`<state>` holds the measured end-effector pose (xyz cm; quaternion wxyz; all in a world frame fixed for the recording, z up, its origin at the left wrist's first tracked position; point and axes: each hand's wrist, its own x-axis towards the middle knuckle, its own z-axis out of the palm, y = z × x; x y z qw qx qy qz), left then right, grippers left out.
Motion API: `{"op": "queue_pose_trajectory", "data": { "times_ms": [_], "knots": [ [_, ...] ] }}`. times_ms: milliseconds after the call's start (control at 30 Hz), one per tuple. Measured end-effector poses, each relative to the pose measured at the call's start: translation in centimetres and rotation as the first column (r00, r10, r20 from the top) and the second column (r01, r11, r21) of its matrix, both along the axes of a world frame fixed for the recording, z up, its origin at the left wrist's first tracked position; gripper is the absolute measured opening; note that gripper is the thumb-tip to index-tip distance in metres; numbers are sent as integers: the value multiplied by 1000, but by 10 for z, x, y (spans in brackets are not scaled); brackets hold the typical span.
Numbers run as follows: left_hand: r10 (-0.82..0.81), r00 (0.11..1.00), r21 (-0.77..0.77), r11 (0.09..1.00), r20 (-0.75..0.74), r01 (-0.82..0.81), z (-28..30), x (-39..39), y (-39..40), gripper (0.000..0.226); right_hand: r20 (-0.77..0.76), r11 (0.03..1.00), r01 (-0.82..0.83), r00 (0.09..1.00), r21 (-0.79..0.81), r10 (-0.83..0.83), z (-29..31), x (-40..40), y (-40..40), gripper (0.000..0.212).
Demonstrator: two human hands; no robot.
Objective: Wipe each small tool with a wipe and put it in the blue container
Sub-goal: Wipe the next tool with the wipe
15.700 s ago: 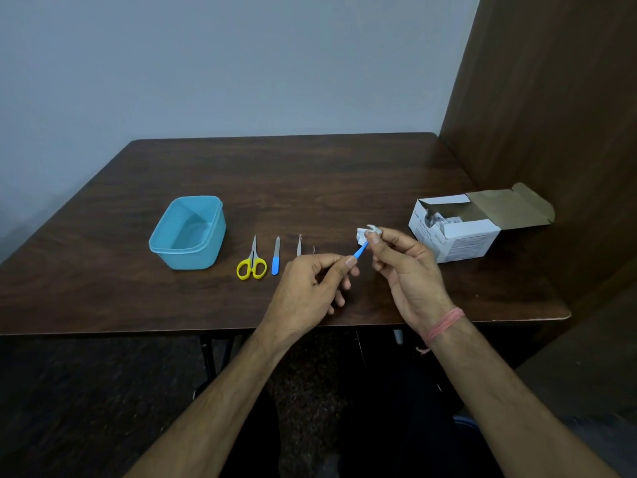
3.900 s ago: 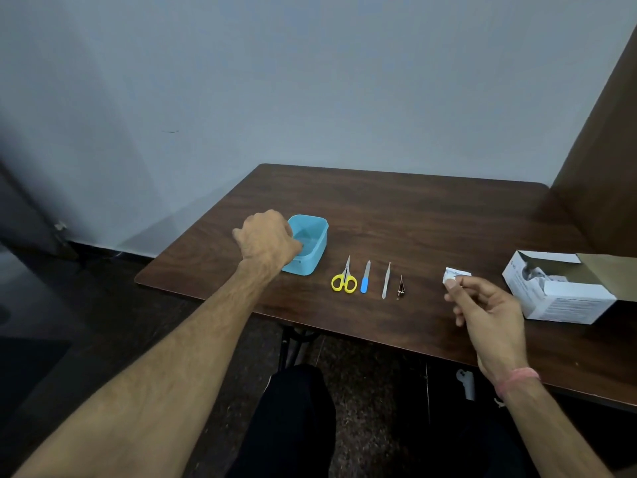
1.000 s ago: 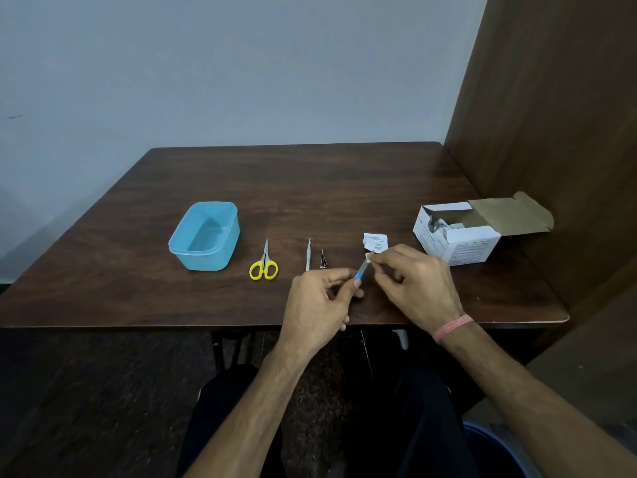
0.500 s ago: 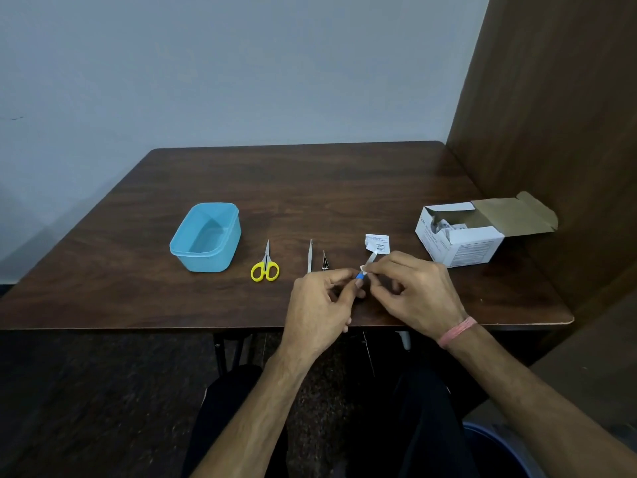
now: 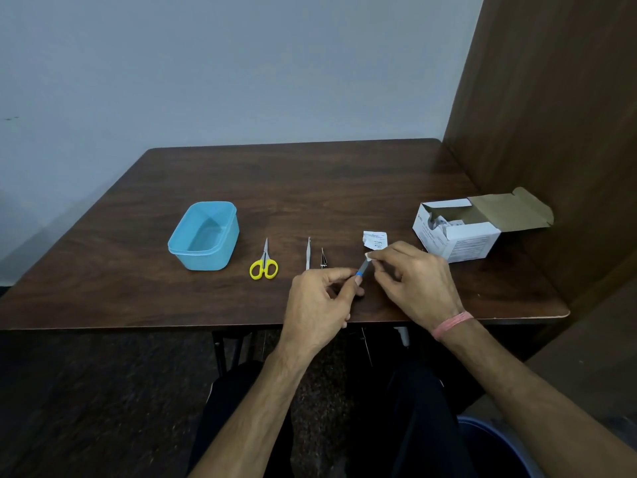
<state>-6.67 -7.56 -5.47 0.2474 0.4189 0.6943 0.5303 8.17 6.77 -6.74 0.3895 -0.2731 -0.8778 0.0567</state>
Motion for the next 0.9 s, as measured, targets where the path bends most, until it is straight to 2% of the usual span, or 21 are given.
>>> {"op": "queue_pose_trajectory", "data": {
  "times_ms": [167,300,533,767,900],
  "knots": [
    [-5,1000,-4,1000,-12,5,-1,-2,0,18,53,982,-183,982,41,180,2,5,-9,14],
    [-16,1000,-5,1000,3,16,-1,-2,1,19,65,976,-212,976,48,209,3,6,-9,14],
    [-46,999,-5,999,-9,46,0,-3,-2,17,59,992,-120,991,28,118,0,3,-6,17],
    [-32,999,-14,999,-4,31,-1,-2,-2,15,47,997,18,999,-69,-14,3,0,-1,21],
    [-23,1000,-21,1000,3,23,-1,-2,-3,15,44,995,43,998,-90,-39,5,0,0,20]
  ]
}}
